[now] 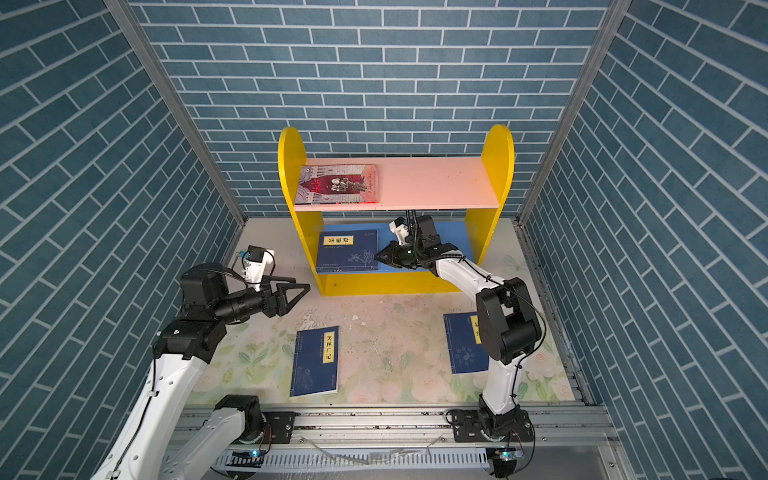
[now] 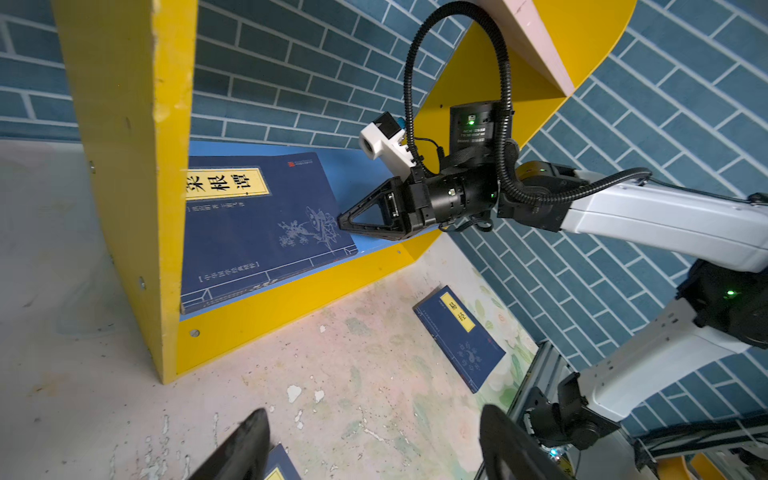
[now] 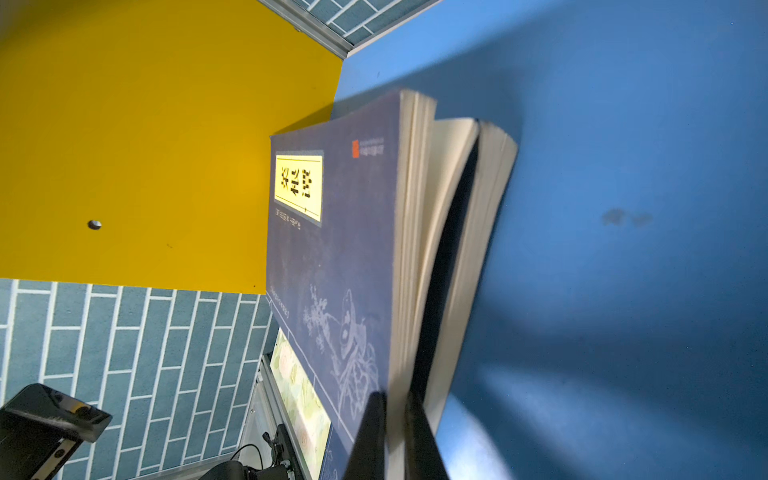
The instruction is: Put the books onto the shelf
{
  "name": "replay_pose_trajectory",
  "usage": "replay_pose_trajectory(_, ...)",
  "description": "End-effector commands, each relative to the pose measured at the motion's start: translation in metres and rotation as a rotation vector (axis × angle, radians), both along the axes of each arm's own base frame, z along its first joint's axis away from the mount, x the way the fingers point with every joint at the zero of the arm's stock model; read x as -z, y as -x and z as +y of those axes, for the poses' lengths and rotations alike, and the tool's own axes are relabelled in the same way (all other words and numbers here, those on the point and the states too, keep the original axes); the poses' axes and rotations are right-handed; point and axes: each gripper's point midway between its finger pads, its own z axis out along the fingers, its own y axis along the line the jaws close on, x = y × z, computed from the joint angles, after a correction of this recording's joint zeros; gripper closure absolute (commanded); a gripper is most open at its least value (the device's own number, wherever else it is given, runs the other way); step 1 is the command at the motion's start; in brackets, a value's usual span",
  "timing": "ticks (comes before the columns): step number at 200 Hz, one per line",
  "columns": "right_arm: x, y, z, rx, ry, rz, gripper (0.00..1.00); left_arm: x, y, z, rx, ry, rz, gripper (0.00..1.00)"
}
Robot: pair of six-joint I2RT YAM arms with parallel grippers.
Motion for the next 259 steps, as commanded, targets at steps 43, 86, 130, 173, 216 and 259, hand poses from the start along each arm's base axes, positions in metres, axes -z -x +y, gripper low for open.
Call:
replay_pose_trajectory(43, -0.013, -0.01, 0.006, -0.002, -0.002, -0.076, 0.93, 0.015, -0.009, 0.025, -0.107, -0.194, -0.065, 0.2)
replay_pose_trajectory(86, -0.018, -0.009, 0.0, 0.025, 0.017, -0.111, 0.8, 0.019, -0.013, 0.034, -0.139, -0.253, -0.08, 0.2)
replay_pose_trajectory(130, -0.037, -0.008, -0.012, 0.074, 0.017, -0.175, 0.71, 0.025, -0.013, 0.04, -0.179, -0.269, -0.048, 0.2)
replay_pose_trajectory(173, -0.05, 0.002, -0.024, 0.113, -0.018, -0.197, 0.72, 0.037, -0.009, 0.041, -0.186, -0.259, -0.015, 0.2)
replay_pose_trajectory(216, -0.053, 0.031, -0.027, 0.058, -0.076, -0.163, 0.83, 0.061, -0.018, 0.042, -0.202, -0.259, 0.034, 0.2)
replay_pose_trajectory(259, -0.051, 0.051, -0.022, -0.007, -0.151, -0.113, 0.92, 0.079, -0.036, 0.047, -0.213, -0.309, 0.032, 0.23)
